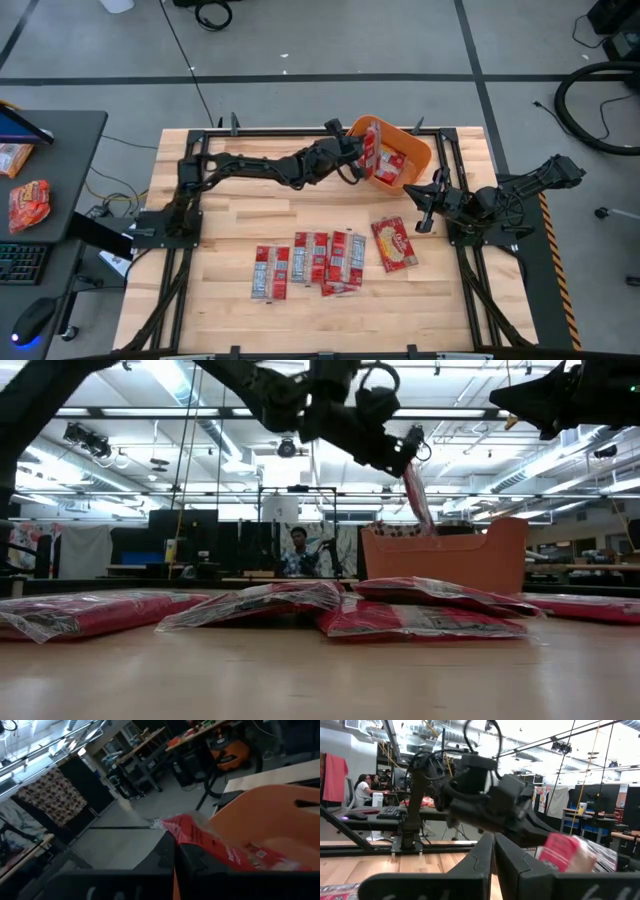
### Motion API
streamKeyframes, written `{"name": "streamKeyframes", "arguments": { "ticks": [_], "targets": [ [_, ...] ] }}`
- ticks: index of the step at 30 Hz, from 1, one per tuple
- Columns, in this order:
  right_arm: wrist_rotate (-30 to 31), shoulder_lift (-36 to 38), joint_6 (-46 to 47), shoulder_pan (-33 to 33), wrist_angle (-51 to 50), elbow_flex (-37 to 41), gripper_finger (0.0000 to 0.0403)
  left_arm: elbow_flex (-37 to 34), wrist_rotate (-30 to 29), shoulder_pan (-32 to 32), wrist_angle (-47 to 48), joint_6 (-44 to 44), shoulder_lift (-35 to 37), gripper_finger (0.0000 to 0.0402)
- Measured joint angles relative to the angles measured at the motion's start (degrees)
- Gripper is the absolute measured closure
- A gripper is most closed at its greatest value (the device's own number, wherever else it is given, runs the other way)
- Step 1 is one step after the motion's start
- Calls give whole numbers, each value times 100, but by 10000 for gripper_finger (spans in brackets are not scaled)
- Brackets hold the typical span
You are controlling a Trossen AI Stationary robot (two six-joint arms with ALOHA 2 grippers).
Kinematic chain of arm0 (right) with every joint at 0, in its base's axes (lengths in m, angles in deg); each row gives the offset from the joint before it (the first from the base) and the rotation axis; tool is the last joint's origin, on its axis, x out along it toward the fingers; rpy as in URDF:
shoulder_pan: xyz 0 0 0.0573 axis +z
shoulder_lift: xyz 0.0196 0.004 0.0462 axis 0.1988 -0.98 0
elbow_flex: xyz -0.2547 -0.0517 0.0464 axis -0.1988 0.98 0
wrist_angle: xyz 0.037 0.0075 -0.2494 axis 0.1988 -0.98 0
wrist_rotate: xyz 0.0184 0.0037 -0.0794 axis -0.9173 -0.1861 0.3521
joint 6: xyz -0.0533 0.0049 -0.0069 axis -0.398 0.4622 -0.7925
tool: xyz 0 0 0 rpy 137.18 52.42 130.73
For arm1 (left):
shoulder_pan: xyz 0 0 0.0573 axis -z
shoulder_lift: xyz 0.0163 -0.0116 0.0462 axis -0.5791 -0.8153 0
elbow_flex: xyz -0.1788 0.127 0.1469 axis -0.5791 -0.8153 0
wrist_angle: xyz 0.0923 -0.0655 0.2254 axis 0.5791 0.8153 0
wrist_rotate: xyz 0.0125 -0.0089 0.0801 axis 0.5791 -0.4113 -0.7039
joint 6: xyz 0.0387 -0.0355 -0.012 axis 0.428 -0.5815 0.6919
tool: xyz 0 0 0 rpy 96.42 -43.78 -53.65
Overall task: Sort popcorn bags into baskets
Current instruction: Put the red popcorn bag into the orange bin
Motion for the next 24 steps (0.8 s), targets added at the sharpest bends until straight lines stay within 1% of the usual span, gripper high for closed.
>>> {"name": "streamKeyframes", "arguments": {
  "ticks": [4,9,10,12,14,16,18,21,24],
  "targets": [
    [0,-1,0,0,-2,1,378,530,-7,-112,66,2,-471,399],
    [0,1,-11,0,-3,1,378,1432,-6,-226,544,-57,-1017,399],
    [0,1,-18,0,-8,1,378,1605,-5,-246,676,-138,-1110,398],
    [0,-1,-24,0,-20,1,378,1901,-26,-308,1337,-299,-1239,398],
    [2,0,-26,0,-42,1,378,1986,64,-378,2121,-502,-1249,398],
    [0,-1,-48,0,-42,1,378,1988,224,-425,2699,-623,-1249,397],
    [1,1,-57,0,-44,1,378,1986,226,-440,3136,-602,-1249,393],
    [-4,1,-61,0,-42,1,378,1986,227,-380,3387,-323,-1249,380],
    [-2,-1,-42,0,-42,1,378,1986,221,-286,3517,-76,-1249,352]
  ]
}}
